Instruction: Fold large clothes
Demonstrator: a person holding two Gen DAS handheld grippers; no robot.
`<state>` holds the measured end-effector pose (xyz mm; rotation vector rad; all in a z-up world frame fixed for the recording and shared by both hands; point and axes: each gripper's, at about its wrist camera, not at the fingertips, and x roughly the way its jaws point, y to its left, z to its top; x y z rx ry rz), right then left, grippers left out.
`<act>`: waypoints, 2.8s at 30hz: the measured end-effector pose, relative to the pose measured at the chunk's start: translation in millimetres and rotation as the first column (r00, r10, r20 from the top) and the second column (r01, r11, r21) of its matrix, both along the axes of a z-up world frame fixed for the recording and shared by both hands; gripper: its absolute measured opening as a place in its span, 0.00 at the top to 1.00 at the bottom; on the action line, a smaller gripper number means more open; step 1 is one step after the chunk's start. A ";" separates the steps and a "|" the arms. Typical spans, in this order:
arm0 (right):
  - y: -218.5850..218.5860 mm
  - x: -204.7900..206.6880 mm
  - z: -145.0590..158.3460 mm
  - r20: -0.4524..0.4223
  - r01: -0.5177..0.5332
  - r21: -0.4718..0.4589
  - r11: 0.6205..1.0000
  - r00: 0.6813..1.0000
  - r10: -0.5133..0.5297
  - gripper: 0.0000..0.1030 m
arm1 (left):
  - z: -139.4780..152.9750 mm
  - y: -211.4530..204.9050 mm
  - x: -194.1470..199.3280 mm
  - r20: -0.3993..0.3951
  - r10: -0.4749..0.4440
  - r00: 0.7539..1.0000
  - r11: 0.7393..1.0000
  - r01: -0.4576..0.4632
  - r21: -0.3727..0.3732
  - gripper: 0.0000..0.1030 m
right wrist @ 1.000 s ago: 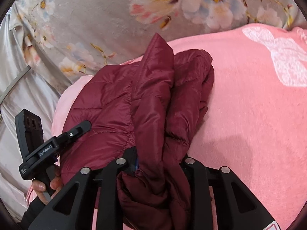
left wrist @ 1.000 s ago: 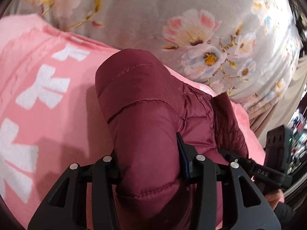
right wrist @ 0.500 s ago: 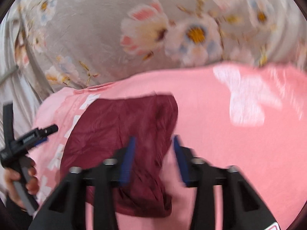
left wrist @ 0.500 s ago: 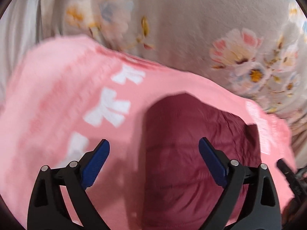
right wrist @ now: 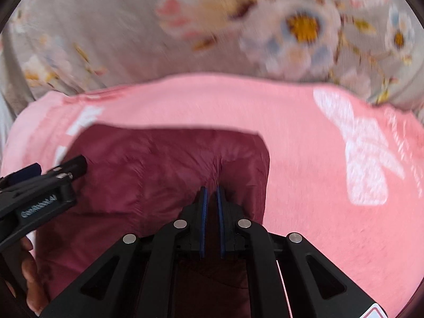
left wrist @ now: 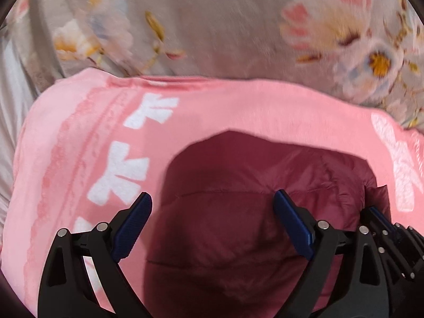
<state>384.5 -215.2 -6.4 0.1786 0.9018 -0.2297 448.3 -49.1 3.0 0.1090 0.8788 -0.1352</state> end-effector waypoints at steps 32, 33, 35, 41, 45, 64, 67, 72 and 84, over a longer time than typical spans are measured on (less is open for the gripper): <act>-12.5 -2.9 -44.9 0.070 0.017 0.082 0.996 0.997 -0.022 0.99 | -55.4 -18.7 9.0 0.015 0.005 1.000 1.000 -0.005 -0.004 0.04; -12.5 -3.0 -45.3 0.070 0.017 0.083 0.996 0.997 -0.023 0.99 | -55.8 -19.0 9.1 0.016 0.005 1.000 1.000 -0.005 -0.003 0.04; -12.4 -3.2 -45.7 0.071 0.017 0.082 0.996 0.997 -0.022 0.99 | -56.0 -19.2 9.0 0.018 0.006 1.000 1.000 -0.006 -0.003 0.04; -12.6 -2.7 -47.6 0.072 0.018 0.085 0.996 0.997 -0.024 0.99 | -57.3 -20.2 10.7 0.017 0.006 1.000 1.000 -0.006 -0.005 0.04; -17.8 -1.6 -50.5 0.073 0.015 0.121 0.992 0.997 -0.024 0.99 | -58.9 -20.1 13.1 0.010 0.010 1.000 1.000 -0.010 -0.011 0.04; 4.5 -139.4 -28.4 -0.061 -0.044 -0.054 0.998 0.997 0.041 0.75 | -39.7 51.8 -141.6 -0.022 -0.073 0.997 0.993 0.075 0.091 0.05; 3.3 -166.6 -16.8 -0.052 0.004 -0.017 1.000 0.999 -0.005 0.74 | -40.1 70.5 -156.4 -0.050 -0.021 0.999 0.999 0.024 0.046 0.04; 23.0 -214.0 -3.0 -0.020 0.003 -0.063 0.998 1.000 -0.005 0.55 | -24.1 72.6 -199.4 -0.013 -0.004 1.000 0.999 0.004 0.051 0.05; 56.3 -312.6 -12.2 0.043 0.007 -0.137 0.991 0.999 -0.001 0.31 | -42.6 54.5 -302.3 -0.002 0.004 1.000 0.999 -0.004 0.047 0.05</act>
